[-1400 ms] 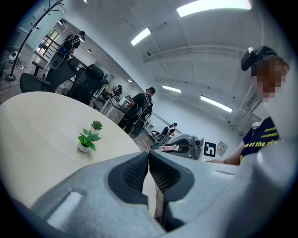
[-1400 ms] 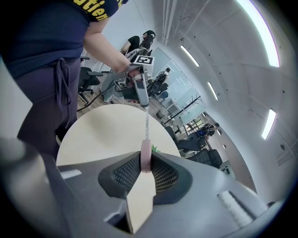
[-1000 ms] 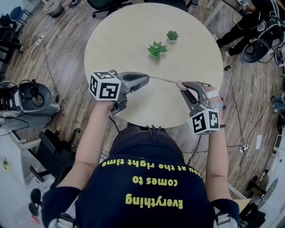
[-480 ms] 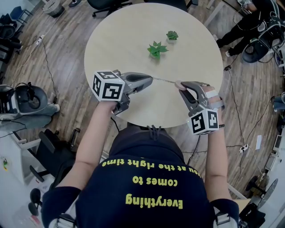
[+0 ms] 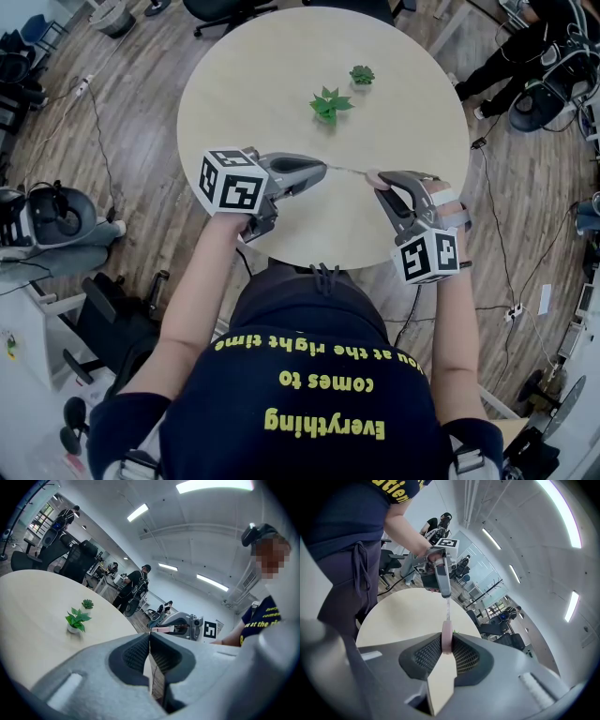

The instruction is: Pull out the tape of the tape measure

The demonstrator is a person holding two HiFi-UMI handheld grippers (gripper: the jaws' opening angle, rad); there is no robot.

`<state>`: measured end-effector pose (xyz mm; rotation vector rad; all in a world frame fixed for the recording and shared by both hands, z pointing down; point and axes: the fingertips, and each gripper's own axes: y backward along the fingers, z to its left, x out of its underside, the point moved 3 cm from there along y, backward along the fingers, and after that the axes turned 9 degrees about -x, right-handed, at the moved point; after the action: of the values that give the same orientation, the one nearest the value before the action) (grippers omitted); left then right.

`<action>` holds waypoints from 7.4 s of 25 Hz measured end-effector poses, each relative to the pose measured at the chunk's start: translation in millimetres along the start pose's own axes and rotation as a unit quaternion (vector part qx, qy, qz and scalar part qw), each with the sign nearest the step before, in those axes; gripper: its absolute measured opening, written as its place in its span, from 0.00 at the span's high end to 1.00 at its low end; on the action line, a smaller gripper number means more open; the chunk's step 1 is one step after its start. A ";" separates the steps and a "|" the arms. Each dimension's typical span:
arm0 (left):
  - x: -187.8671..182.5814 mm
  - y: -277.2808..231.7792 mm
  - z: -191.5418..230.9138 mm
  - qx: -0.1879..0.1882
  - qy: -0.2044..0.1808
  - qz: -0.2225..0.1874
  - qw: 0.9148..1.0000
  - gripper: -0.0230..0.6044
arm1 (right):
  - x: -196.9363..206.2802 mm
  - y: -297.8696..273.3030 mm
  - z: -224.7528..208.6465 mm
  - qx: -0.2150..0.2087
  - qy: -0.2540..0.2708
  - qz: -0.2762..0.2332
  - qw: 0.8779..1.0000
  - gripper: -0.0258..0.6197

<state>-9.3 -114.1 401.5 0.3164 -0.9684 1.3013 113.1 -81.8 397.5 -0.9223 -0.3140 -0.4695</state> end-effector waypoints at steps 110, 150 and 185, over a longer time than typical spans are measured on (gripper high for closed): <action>49.2 1.3 44.6 -0.128 -0.028 -0.059 0.990 0.96 | 58.6 -135.2 75.0 -0.105 -0.106 0.034 0.988 0.83; 71.7 21.7 64.6 -0.153 -0.005 -0.056 0.987 0.96 | 89.3 -180.8 102.3 -0.116 -0.301 0.069 0.944 0.81; -74.2 97.7 11.1 -0.349 -0.227 -0.249 0.874 0.96 | 4.2 87.9 -93.1 0.286 -0.415 -0.262 0.823 0.94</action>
<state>-99.3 -142.7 322.5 0.2812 -1.5606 0.3472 167.5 -114.0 286.0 -0.3764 -1.4590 -0.4065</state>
